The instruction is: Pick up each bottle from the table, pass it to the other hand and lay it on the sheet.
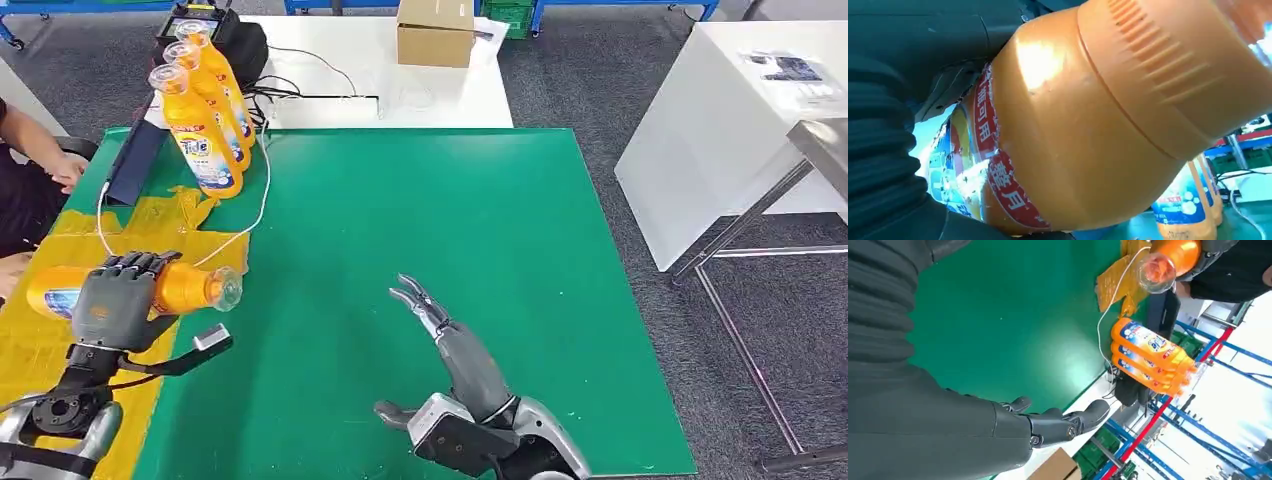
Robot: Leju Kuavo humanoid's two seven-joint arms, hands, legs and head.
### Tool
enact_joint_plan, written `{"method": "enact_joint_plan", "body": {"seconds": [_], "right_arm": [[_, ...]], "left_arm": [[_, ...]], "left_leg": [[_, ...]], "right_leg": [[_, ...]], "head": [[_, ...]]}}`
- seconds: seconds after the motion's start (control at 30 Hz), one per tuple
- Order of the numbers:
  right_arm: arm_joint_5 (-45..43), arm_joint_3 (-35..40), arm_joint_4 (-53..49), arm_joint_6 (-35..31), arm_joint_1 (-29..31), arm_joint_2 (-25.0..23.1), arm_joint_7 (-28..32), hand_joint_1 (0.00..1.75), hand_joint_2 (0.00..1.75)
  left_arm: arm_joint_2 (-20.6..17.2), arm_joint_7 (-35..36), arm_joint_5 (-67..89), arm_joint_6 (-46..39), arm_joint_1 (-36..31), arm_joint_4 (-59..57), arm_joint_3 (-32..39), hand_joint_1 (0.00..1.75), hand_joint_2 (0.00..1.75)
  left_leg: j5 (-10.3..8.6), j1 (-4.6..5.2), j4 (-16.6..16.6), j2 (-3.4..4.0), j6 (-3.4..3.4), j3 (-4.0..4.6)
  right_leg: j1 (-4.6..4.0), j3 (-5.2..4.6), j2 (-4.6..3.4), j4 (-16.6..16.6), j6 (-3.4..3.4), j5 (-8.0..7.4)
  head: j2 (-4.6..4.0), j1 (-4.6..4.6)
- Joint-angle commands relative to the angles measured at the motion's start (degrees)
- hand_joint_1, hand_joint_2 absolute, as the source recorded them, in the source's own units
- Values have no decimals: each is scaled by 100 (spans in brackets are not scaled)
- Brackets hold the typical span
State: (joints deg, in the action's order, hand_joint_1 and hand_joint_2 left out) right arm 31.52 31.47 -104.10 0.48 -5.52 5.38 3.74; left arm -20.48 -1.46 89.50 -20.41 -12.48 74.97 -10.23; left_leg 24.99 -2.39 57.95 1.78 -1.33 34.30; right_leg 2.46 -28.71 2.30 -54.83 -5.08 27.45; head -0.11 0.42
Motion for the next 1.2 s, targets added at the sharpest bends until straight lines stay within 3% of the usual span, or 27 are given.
{"method": "enact_joint_plan", "body": {"seconds": [0.03,0.23,0.27,0.3,0.33,0.53,0.63,0.83,0.87,1.0,1.07,1.13,1.17,1.2], "right_arm": [[-75,146,151,3,89,156,45,0,175],[-124,200,264,18,117,227,128,0,175],[-125,200,262,18,114,230,129,0,175],[-129,199,246,15,107,239,137,0,175],[-128,194,234,11,92,247,134,0,175],[-127,206,288,9,112,208,135,0,175],[-83,222,325,16,148,171,136,0,175],[14,216,315,-5,151,157,145,0,175],[-40,94,55,-44,13,107,327,0,0],[-75,-11,-59,-26,-40,59,312,0,0],[141,-72,-187,-174,-128,-36,368,0,0],[351,-97,-339,-332,-232,-119,409,0,0],[439,-199,-437,-574,-334,-297,563,0,0],[428,-318,-583,-723,-390,-495,771,0,0]], "left_arm": [[-264,78,50,448,-733,-1742,-610,175,175],[-405,-434,-61,669,-829,-2248,-494,175,175],[-412,-448,-68,674,-846,-2244,-487,127,175],[-411,-477,-53,744,-856,-2260,-448,0,175],[-398,-530,-96,903,-887,-2280,-391,0,0],[-505,-552,-28,1023,-893,-2294,-376,0,0],[-728,-84,50,1025,-986,-2255,-784,0,0],[-665,-172,41,978,-991,-2107,-652,0,0],[-22,-321,50,-2,-523,-785,72,0,0],[254,-529,-139,-47,-300,-68,482,0,0],[748,-878,-686,-349,-216,440,919,0,0],[1124,-1250,-1508,90,-140,980,1115,0,0],[1450,-1797,-2924,629,-113,1286,1306,0,0],[1529,-2148,-3706,1314,25,1754,1300,0,0]], "left_leg": [[-3,6,-12,-18,17,-21],[1,6,-14,-14,25,-31],[0,3,-7,-7,15,-15],[2,4,-11,-12,23,-27],[0,2,-6,-15,16,-13],[0,5,-9,-14,21,-18],[-1,1,-5,-10,14,-8],[-1,1,-4,-15,16,-9],[-1,3,-6,-21,22,-14],[3,8,-5,-21,23,-12],[0,9,-5,-21,20,-6],[-1,6,-1,-43,23,-1],[-1,7,1,-35,19,4],[2,8,2,-36,24,-4]], "right_leg": [[3,22,-8,7,29,2],[2,29,-22,10,39,3],[1,15,-15,4,25,1],[0,27,-22,8,39,3],[-1,17,-9,4,27,3],[1,19,-16,6,33,2],[-1,9,-11,1,24,1],[-2,12,-9,2,27,2],[0,17,-10,2,34,4],[4,19,-10,4,30,5],[5,11,-8,0,30,5],[2,13,12,3,30,9],[3,3,9,0,23,7],[4,9,4,0,31,9]], "head": [[0,0],[0,0],[0,0],[0,0],[0,0],[0,0],[0,0],[0,0],[0,0],[0,0],[0,-2],[0,0],[0,0],[0,-2]]}}
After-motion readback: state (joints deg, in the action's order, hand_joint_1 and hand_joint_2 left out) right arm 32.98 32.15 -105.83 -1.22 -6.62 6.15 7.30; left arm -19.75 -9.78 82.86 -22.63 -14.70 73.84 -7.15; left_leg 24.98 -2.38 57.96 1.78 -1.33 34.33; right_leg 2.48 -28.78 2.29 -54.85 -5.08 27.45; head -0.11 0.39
